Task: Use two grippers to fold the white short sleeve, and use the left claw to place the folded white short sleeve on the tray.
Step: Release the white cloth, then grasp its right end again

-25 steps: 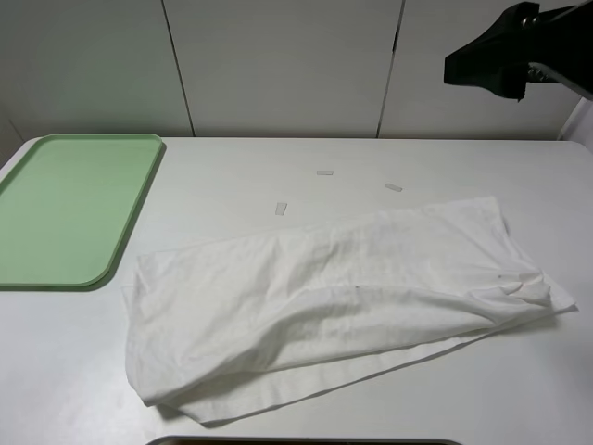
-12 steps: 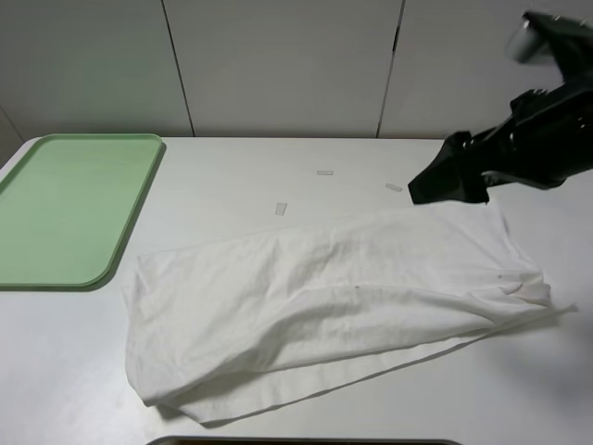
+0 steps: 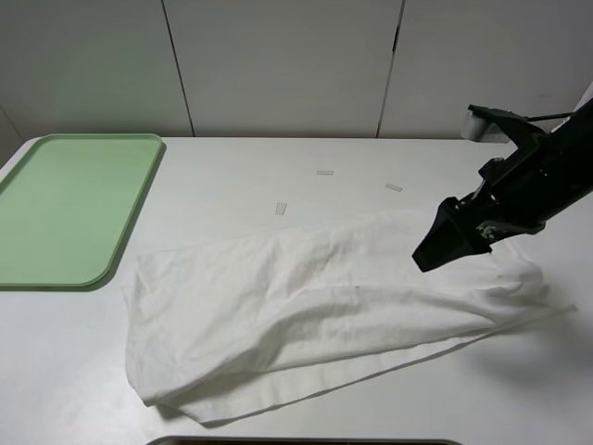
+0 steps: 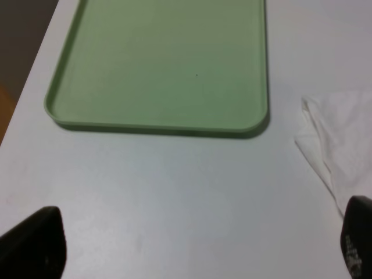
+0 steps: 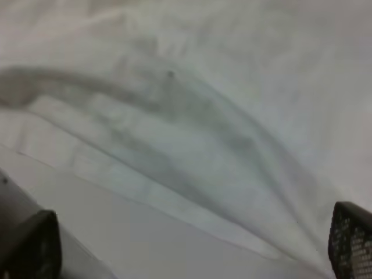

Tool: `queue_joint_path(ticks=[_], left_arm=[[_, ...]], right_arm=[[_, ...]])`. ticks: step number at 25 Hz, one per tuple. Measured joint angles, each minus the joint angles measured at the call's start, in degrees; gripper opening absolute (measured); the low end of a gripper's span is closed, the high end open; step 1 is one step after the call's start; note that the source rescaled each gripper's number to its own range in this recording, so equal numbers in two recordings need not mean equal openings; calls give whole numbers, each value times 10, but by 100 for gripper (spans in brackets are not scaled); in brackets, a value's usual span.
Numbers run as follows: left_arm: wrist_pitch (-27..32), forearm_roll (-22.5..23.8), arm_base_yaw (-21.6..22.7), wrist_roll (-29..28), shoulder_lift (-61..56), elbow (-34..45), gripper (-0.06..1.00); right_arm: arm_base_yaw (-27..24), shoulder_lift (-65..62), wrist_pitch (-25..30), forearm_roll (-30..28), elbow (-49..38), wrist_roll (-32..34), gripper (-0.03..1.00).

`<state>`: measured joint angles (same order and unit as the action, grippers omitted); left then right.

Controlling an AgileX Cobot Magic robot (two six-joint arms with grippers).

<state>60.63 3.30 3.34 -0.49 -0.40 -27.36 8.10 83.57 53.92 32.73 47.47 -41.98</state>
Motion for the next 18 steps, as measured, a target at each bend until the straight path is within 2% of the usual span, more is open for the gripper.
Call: queue_joint_path(ticks=[3,6,7,12,18], left_arm=[[0,0,0,0,0,0,94],[0,0,0,0,0,0,94],[0,0,0,0,0,0,94],[0,0,0,0,0,0,94],[0,0,0,0,0,0,93]], right_arm=[[-31,25,10,-13,21,-1,100],[-87,61,11,-38,73,4,100],[-87,61,11,-38,73,4,100],[-148,123,11,-57,135,15,100],[-181,203,8,-65,173,8,100]])
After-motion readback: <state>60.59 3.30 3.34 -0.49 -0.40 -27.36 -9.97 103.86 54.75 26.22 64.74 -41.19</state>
